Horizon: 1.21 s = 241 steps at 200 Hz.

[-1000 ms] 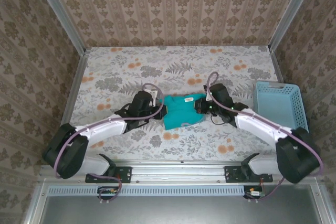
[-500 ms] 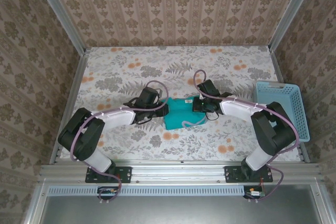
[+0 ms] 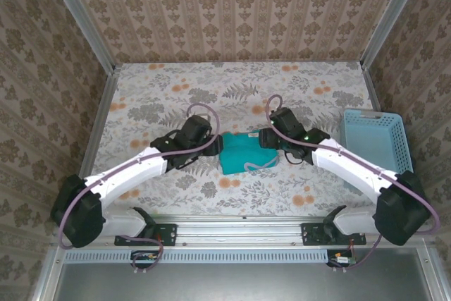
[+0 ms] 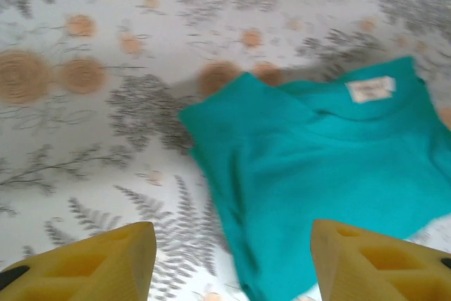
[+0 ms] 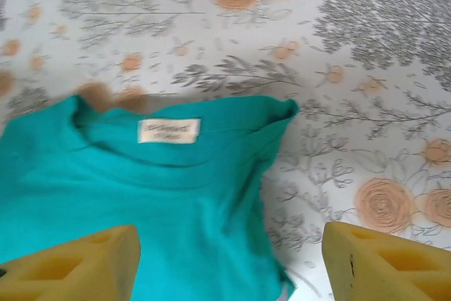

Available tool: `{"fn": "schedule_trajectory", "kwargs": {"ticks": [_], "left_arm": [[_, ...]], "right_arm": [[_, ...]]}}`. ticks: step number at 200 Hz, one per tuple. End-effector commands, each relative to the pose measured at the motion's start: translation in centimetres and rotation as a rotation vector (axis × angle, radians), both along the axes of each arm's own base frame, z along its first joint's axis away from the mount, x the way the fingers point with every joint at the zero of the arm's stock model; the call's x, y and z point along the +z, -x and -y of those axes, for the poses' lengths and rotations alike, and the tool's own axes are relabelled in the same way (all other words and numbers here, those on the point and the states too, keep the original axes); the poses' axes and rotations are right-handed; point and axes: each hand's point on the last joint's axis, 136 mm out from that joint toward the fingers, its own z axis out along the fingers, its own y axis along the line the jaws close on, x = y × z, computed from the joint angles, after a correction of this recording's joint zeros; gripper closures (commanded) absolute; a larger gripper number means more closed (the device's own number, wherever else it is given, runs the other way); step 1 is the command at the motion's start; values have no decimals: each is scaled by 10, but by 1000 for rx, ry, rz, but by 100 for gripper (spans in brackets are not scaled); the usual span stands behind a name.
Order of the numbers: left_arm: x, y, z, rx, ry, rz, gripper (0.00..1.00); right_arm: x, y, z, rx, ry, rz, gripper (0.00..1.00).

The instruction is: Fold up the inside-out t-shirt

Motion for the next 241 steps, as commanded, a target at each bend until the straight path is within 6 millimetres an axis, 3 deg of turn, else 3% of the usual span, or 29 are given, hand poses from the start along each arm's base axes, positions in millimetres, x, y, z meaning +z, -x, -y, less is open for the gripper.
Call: {"fn": "schedule_trajectory", "kwargs": {"ticks": [1, 18, 29, 61, 80, 122, 152, 169, 208, 225, 241], "left_arm": [[-18, 6, 14, -5, 1, -29, 40], [-33, 1, 29, -19, 24, -65, 40], [-46, -3, 31, -14, 3, -88, 42], [-84, -14, 18, 35, -3, -174, 51], [-92, -17, 5, 60, 9, -201, 56], [-65, -16, -11, 57, -17, -121, 55], [-43, -14, -24, 73, -8, -69, 49], [-33, -12, -36, 94, 4, -30, 44], [-14, -7, -76, 175, 43, 50, 37], [-6, -4, -93, 206, 54, 86, 33], [-4, -1, -106, 228, 60, 98, 31]], "right_arm": [[-24, 16, -11, 39, 24, -57, 29], [-38, 17, -30, 66, -3, -91, 30], [-58, 15, -35, 62, 18, -130, 30], [-99, 5, -13, -39, 55, -210, 33], [-106, 4, -4, -55, 62, -233, 35], [-70, 4, 3, -51, 69, -147, 28], [-43, 12, -12, 7, 106, -87, 17], [-48, 18, -23, 22, 113, -111, 12], [-84, 22, -55, 65, 201, -205, 7], [-100, 13, -53, 42, 255, -251, 7], [-113, 2, -39, 22, 308, -311, 7]]}}
